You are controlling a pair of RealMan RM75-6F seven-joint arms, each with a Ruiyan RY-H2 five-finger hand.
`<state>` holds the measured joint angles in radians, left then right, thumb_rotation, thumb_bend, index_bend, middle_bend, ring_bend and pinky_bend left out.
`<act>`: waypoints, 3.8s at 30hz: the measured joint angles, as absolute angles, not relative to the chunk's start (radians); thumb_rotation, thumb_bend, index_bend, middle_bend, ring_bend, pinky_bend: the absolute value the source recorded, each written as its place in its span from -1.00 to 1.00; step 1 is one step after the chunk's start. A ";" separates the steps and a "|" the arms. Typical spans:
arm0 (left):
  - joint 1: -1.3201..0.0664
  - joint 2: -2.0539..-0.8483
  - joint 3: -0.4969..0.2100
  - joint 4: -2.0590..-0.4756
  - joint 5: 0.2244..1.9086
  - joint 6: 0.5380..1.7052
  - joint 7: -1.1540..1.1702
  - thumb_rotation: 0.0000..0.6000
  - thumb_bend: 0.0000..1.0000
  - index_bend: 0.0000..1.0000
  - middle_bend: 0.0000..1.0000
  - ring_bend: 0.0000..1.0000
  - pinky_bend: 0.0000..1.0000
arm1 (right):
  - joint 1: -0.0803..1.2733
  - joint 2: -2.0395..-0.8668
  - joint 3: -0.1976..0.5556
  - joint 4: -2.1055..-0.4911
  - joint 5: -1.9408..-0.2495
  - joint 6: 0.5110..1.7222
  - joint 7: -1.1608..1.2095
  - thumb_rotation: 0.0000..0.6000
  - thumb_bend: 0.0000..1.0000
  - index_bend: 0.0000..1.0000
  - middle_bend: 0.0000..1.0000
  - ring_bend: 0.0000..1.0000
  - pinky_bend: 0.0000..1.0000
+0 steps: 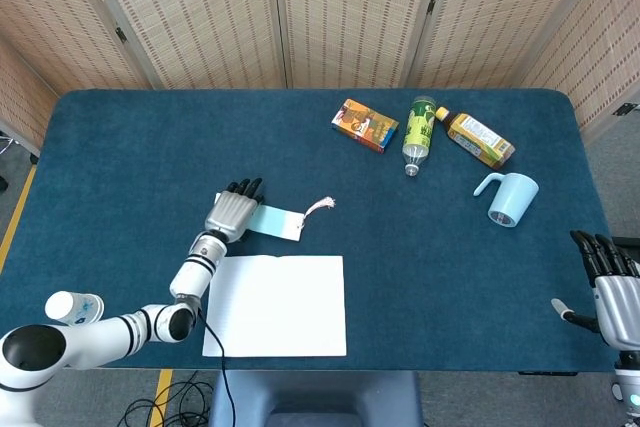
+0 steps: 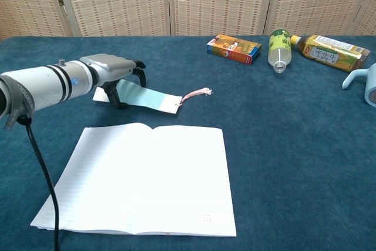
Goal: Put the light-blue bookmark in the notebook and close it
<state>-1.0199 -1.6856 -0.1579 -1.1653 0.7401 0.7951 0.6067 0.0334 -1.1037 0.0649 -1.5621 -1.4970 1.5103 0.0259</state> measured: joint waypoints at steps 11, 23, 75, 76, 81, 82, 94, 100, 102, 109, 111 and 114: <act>-1.006 -1.534 -0.190 -1.409 0.938 0.797 0.473 1.00 -0.30 -0.33 -0.97 -1.00 -0.68 | 0.033 -1.102 0.064 -1.570 -1.505 1.517 0.022 1.00 -0.86 -1.00 -0.78 -0.81 -0.66; -0.983 -1.372 -0.131 -1.693 1.369 0.821 0.315 1.00 -0.30 -0.32 -0.97 -1.00 -0.68 | 0.023 -1.100 0.058 -1.579 -1.515 1.535 0.017 1.00 -0.86 -1.00 -0.78 -0.81 -0.66; -1.029 -1.400 0.016 -1.598 1.624 0.666 0.501 1.00 -0.30 -0.45 -1.00 -1.00 -0.74 | 0.000 -1.104 0.052 -1.606 -1.517 1.556 -0.007 1.00 -0.86 -1.00 -0.78 -0.81 -0.66; -1.028 -1.399 0.016 -1.598 1.622 0.666 0.511 1.00 -0.30 -0.48 -1.00 -1.00 -0.74 | 0.000 -1.104 0.052 -1.606 -1.518 1.556 -0.006 1.00 -0.86 -1.00 -0.78 -0.81 -0.66; -1.018 -1.394 0.014 -1.609 1.584 0.664 0.570 1.00 -0.30 -0.62 -1.00 -1.00 -0.74 | 0.000 -1.105 0.052 -1.605 -1.522 1.557 -0.006 1.00 -0.86 -1.00 -0.78 -0.81 -0.66; -1.015 -1.394 0.014 -1.612 1.576 0.664 0.580 1.00 -0.30 -0.69 -1.00 -1.00 -0.74 | 0.000 -1.105 0.052 -1.605 -1.522 1.558 -0.006 1.00 -0.86 -1.00 -0.78 -0.81 -0.66; -0.972 -1.358 0.004 -1.645 1.448 0.689 0.614 1.00 -0.30 -0.65 -1.00 -1.00 -0.74 | 0.004 -1.106 0.053 -1.608 -1.531 1.556 -0.008 1.00 -0.86 -1.00 -0.78 -0.81 -0.66; -0.934 -1.315 0.017 -1.658 1.397 0.716 0.609 1.00 -0.30 -0.54 -1.00 -1.00 -0.74 | 0.008 -1.107 0.053 -1.610 -1.537 1.554 -0.010 1.00 -0.86 -1.00 -0.78 -0.81 -0.66; -0.923 -1.303 0.027 -1.666 1.385 0.722 0.608 1.00 -0.30 -0.52 -1.00 -1.00 -0.74 | 0.010 -1.108 0.053 -1.611 -1.539 1.553 -0.010 1.00 -0.86 -1.00 -0.78 -0.81 -0.66; -0.897 -1.289 0.067 -1.680 1.371 0.729 0.627 1.00 -0.30 -0.49 -1.00 -1.00 -0.74 | 0.011 -1.111 0.050 -1.611 -1.546 1.553 -0.011 1.00 -0.86 -1.00 -0.78 -0.81 -0.66; -0.894 -1.295 0.070 -1.677 1.363 0.727 0.637 1.00 -0.30 -0.49 -1.00 -1.00 -0.74 | 0.010 -1.111 0.049 -1.611 -1.547 1.555 -0.011 1.00 -0.86 -1.00 -0.78 -0.81 -0.66; -0.891 -1.308 0.071 -1.668 1.343 0.726 0.648 1.00 -0.30 -0.50 -1.00 -1.00 -0.74 | 0.008 -1.110 0.049 -1.612 -1.548 1.559 -0.011 1.00 -0.86 -1.00 -0.78 -0.81 -0.66</act>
